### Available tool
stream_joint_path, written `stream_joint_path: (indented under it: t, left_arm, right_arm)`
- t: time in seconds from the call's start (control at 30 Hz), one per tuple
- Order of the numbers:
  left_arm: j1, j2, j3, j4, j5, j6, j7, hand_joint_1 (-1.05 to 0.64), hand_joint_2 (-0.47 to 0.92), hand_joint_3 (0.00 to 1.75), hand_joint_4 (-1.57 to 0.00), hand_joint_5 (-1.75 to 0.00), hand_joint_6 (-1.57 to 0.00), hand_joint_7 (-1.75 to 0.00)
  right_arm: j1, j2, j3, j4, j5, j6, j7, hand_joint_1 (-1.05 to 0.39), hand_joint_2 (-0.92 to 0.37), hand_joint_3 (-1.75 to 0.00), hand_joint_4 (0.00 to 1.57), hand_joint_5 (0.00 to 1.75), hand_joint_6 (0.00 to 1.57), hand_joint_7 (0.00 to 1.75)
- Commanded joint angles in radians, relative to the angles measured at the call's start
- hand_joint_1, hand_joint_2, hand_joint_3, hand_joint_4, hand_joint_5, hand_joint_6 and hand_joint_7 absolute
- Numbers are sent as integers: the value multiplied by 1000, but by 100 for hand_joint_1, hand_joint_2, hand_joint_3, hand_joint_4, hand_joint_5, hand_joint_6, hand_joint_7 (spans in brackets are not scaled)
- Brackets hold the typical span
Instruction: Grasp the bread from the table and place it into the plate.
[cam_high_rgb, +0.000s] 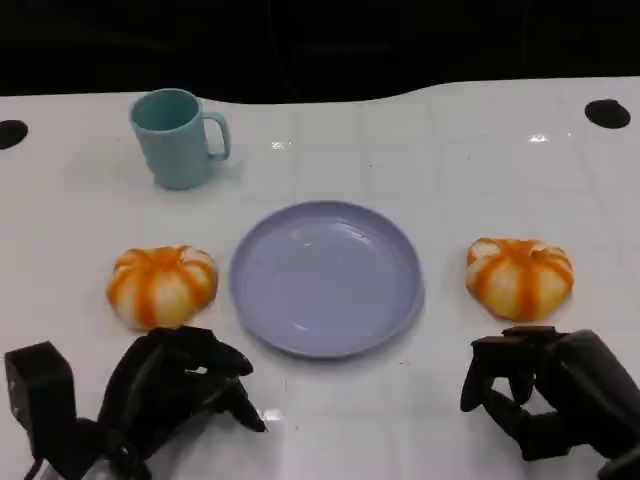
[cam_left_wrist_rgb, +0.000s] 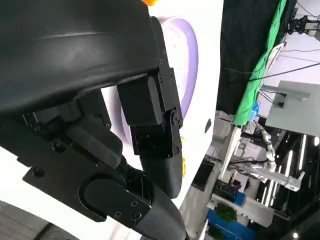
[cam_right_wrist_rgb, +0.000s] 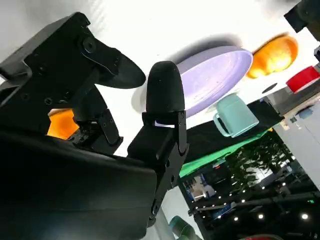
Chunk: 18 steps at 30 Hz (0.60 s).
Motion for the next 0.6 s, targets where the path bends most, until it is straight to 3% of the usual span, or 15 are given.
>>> stream_joint_path:
  t: [0.03, 0.2, 0.4, 0.53, 0.6]
  left_arm:
    - [1, 16, 4, -1, 4, -5, 1, -105, 72, 0, -157, -57, -157, -19]
    - [-1, 14, 6, 4, 0, -4, -3, -105, 72, 0, -157, -57, -157, -19]
    - [-6, 16, 6, 9, 4, -6, 3, -105, 72, 0, -157, -58, -157, -20]
    - [-8, 16, 8, 11, 1, -2, 3, -105, 71, 0, -157, -58, -157, -21]
    - [-9, 16, 10, 12, -2, 1, -1, -105, 71, 0, -157, -58, -157, -21]
  right_arm:
    - [-2, -14, -2, -1, 0, 0, -6, -15, -34, -123, 89, 174, 88, 122]
    - [2, -11, -10, -9, 20, -10, -3, -14, -35, -119, 86, 167, 86, 115]
    - [8, -4, -36, -52, 32, -8, -25, -20, -55, -78, 77, 127, 83, 73]
    - [14, -4, -56, -87, 58, 2, -13, -25, -70, -49, 62, 131, 78, 55]
    - [12, -8, -65, -96, 78, 1, -3, -28, -80, -30, 58, 119, 75, 48]
